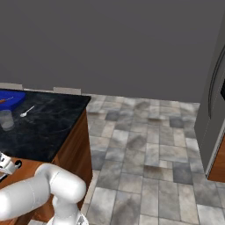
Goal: Take the tongs from the drawer on the left and place them on the dining counter next to the tray containing the hot dog.
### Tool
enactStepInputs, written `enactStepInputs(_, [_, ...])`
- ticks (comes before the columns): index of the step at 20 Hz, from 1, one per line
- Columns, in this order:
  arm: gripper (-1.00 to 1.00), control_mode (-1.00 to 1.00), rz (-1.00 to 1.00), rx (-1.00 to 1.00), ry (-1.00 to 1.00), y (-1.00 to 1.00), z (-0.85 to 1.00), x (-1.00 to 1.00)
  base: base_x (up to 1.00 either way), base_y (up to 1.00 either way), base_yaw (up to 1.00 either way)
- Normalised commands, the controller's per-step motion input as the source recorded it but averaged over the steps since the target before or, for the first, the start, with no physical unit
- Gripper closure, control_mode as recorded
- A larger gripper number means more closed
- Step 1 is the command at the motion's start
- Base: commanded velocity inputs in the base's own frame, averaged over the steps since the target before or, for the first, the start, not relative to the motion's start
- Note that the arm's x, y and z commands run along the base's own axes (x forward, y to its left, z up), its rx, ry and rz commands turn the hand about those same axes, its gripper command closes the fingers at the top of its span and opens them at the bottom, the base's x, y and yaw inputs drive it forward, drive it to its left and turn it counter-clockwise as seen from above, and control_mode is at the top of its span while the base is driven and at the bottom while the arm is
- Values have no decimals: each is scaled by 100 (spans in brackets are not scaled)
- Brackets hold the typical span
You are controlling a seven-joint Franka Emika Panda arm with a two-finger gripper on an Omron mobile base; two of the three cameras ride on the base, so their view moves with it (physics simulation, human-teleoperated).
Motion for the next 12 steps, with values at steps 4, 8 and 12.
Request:
enactStepInputs(4, [-100, -100, 1, 1, 9, 0, -20, 0, 0, 0, 0])
enactStepInputs(8, [-100, -100, 5, 1, 11, 0, -17, 0, 0, 0, 0])
enactStepInputs(12, [-100, -100, 3, 0, 5, 7, -14, 0, 0, 0, 0])
